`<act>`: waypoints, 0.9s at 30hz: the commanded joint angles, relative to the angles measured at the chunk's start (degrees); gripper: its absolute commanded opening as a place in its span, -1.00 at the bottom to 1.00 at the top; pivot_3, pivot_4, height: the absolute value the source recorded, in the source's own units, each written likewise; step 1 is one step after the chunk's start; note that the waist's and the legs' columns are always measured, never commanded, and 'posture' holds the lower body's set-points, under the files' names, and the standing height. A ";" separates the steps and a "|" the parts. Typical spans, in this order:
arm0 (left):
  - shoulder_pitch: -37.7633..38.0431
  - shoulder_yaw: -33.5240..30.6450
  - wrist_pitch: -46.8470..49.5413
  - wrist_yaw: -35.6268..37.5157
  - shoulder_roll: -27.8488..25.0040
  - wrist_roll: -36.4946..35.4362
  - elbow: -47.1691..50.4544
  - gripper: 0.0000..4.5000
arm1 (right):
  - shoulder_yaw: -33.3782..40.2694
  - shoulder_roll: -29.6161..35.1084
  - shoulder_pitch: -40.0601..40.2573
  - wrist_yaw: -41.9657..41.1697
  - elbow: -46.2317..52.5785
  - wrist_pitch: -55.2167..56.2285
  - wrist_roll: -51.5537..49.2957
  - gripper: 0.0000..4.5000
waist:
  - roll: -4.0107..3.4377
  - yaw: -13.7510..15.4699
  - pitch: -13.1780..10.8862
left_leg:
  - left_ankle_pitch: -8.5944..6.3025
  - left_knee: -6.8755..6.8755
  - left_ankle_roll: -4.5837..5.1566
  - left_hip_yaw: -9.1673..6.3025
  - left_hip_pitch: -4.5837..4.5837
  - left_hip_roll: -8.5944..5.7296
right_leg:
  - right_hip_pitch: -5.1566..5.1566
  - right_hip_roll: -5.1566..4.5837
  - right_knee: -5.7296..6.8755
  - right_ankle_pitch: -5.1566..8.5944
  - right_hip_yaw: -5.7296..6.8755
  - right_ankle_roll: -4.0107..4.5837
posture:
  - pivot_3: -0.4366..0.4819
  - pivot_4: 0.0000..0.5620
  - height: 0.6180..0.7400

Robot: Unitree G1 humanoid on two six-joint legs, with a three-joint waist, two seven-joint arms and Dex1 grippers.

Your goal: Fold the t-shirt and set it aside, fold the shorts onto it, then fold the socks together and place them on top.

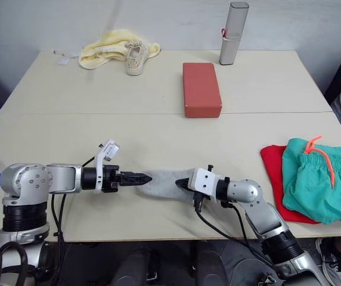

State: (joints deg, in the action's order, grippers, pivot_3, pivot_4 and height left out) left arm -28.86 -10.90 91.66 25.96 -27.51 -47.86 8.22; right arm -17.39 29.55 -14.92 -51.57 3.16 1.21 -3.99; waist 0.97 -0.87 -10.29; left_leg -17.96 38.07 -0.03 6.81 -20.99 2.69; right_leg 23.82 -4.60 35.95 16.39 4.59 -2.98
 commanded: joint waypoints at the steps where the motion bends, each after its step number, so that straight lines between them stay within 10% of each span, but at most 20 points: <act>1: 1.25 3.19 0.84 -1.54 1.00 -0.24 -1.06 1.00 | 0.23 -0.02 -0.63 -0.60 -0.15 0.41 0.11 -0.99 | 0.00 0.17 0.00 | 0.00 0.00 -0.01 0.00 0.03 0.00 | -0.02 0.00 0.00 0.00 0.00 0.00 | -0.05 -0.47 1.00; 5: 1.89 1.85 0.84 -3.49 3.02 0.31 -1.60 0.75 | 0.40 -0.17 -0.84 -0.20 -0.61 0.53 0.38 -1.00 | -0.01 0.68 0.01 | -0.01 0.00 -0.02 0.00 0.12 0.00 | -0.10 -0.01 0.00 0.00 -0.01 0.00 | -0.05 -0.47 1.00; 18: 2.32 -0.72 0.71 -5.15 6.20 1.12 -0.89 -1.00 | 0.40 -0.43 -0.16 0.83 -0.46 0.29 0.67 -1.00 | 0.00 0.66 0.01 | -0.03 -0.02 -0.03 0.00 0.12 0.02 | -0.11 0.00 -0.03 0.00 -0.01 0.00 | -0.05 -0.47 1.00; 27: -3.80 1.26 -1.37 -2.40 3.15 1.50 -0.66 -1.00 | 0.24 -0.19 1.30 1.69 1.02 -0.30 1.00 -1.00 | 0.01 0.68 0.00 | -0.03 -0.02 -0.06 0.00 0.04 0.01 | -0.04 0.00 -0.03 0.00 0.00 0.00 | -0.05 -0.47 1.00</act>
State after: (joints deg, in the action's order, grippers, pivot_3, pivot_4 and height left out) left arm -30.97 -10.44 90.83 22.12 -23.73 -46.07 6.03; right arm -17.39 29.36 -14.60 -50.05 3.22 1.22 -3.38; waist 0.99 -0.18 -10.29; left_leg -18.00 38.05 -0.08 6.81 -20.95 2.70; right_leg 23.77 -4.61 35.90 16.39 4.59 -2.98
